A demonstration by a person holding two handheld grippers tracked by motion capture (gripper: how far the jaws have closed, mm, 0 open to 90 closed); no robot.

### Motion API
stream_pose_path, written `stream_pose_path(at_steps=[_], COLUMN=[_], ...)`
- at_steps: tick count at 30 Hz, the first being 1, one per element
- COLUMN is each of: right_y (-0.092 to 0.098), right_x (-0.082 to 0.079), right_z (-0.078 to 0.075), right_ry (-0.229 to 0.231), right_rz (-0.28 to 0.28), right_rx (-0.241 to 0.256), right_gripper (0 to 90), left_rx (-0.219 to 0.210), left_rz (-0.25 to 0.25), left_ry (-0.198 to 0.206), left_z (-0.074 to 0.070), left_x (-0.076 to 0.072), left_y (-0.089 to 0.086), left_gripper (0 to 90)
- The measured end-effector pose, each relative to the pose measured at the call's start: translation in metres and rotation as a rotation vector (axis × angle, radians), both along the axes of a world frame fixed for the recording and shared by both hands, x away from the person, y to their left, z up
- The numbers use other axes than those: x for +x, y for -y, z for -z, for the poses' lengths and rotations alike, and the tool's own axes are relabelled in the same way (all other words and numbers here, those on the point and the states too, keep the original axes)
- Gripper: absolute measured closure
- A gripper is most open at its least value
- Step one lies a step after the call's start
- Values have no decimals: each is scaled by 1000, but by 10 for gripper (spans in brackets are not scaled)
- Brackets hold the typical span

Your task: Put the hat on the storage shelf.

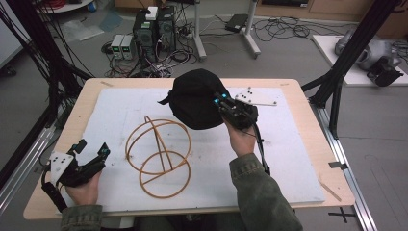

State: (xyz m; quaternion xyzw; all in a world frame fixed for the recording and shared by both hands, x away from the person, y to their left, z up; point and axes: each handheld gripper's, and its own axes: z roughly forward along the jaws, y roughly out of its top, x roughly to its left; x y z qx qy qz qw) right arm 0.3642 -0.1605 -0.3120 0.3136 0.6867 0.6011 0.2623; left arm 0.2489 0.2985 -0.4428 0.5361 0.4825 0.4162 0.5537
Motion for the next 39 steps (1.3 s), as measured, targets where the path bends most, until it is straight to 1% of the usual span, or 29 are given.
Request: stream_pose_path(at_steps=[2,3,4,5,6,9,10,12,16,19,20,21,24,25,29,31,34,35,36,37,39], right_y=[1,4,4,6,6,10,10,12,14,15,15,15,15,15,13,13,10,7,7,5,3], right_x=[0,-1,-1,-1,-1,-2,-2,-3,-4,-6,-6,-8,-10,-12,-17,-18,-23,-26,-26,-29,-31], right_z=[-2,-7,-7,-10,-10,-17,-17,-22,-30,-37,-37,-42,-46,-51,-57,-58,-63,-64,-64,-66,-67], right_ry=[4,17,17,20,20,31,31,36,48,63,63,68,75,80,86,90,94,92,92,98,95], right_rz=[-1,11,11,15,15,25,25,25,26,13,13,7,1,-14,-41,-48,-79,-100,-100,-113,-127], right_rx=[3,10,10,25,25,44,44,60,75,83,83,96,102,107,128,133,146,155,155,154,162], right_gripper=[886,886,886,886,886,886,886,886,886,886,886,886,886,886,886,886,886,886,886,886,886], left_rx=[0,2,2,2,2,6,6,7,13,14,15,15,13,12,12,12,12,12,12,12,11], left_rz=[0,-1,-1,-5,-5,-7,-7,-7,-6,-5,-5,-5,-5,-6,-4,-3,-3,-3,-4,-4,-4], left_ry=[0,5,5,6,6,14,14,14,15,16,14,14,16,18,19,19,18,18,18,17,17], left_z=[0,0,0,0,0,-1,-1,-1,-1,-1,-1,-1,-1,-1,-2,-1,-1,-1,-1,-1,-1], left_x=[0,0,0,0,0,-1,-1,-1,-1,-1,-1,-1,-1,-1,-2,-2,-1,-2,-2,-1,-2], left_y=[0,0,0,1,1,1,1,1,1,1,1,1,2,2,2,2,2,2,2,2,2], left_gripper=[225,225,225,224,225,225,225,225,225,225,225,225,225,225,225,224,225,225,225,225,225])
